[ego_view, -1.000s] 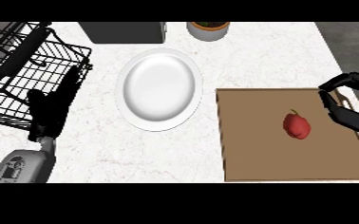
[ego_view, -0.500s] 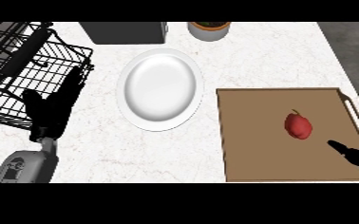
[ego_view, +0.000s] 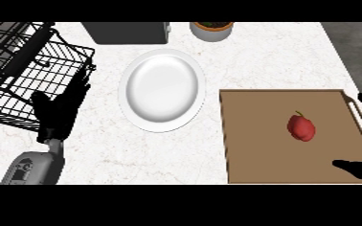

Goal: Pick the bell pepper from the tray and place it in the plate

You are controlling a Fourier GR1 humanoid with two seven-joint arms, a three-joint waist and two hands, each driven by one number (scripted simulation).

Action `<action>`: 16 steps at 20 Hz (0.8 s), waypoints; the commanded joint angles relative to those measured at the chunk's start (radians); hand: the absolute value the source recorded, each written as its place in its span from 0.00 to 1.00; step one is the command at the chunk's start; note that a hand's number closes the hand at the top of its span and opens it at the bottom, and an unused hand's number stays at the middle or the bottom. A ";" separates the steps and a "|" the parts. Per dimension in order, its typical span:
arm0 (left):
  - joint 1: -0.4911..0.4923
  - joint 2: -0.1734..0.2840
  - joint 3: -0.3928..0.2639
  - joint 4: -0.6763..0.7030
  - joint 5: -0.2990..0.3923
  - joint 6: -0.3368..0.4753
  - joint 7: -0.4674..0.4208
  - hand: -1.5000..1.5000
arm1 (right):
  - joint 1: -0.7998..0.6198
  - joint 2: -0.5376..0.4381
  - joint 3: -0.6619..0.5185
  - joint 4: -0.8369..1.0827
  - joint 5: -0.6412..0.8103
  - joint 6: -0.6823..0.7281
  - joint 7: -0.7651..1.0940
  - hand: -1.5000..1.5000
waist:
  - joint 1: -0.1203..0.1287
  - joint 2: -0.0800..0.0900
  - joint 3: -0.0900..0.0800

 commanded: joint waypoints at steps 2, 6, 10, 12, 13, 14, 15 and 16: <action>-0.003 0.012 0.049 0.033 0.013 -0.037 -0.024 0.50 | 0.011 -0.034 0.024 -0.107 0.068 0.075 0.165 0.00 | 0.001 0.000 0.000; 0.010 -0.033 0.002 0.013 -0.034 0.002 -0.005 0.50 | -0.059 -0.053 0.073 -0.077 0.113 0.157 0.302 0.00 | 0.009 0.002 0.000; -0.019 0.004 0.047 0.011 -0.003 -0.045 0.009 0.50 | -0.114 -0.018 0.156 -0.112 0.243 0.158 0.449 0.00 | 0.012 0.002 0.000; 0.050 -0.046 0.008 -0.039 -0.035 -0.009 -0.009 0.50 | -0.141 -0.021 0.158 -0.087 0.276 0.183 0.476 0.00 | 0.014 0.001 0.000; -0.002 -0.043 0.018 -0.028 -0.044 0.009 0.048 0.50 | -0.068 -0.035 0.144 -0.121 0.287 0.192 0.448 0.00 | 0.003 0.000 0.000; -0.017 -0.034 0.028 -0.015 -0.042 -0.013 0.028 0.50 | -0.121 -0.016 0.160 -0.111 0.305 0.216 0.495 0.00 | 0.006 0.001 0.000; 0.014 -0.046 0.014 -0.068 -0.053 0.011 0.053 0.50 | -0.068 -0.029 0.166 -0.170 0.315 0.232 0.520 0.00 | 0.004 -0.001 0.000; 0.022 -0.019 0.057 -0.060 -0.014 -0.039 0.038 0.50 | -0.094 -0.018 0.138 -0.044 0.321 0.223 0.422 0.00 | 0.007 0.000 0.001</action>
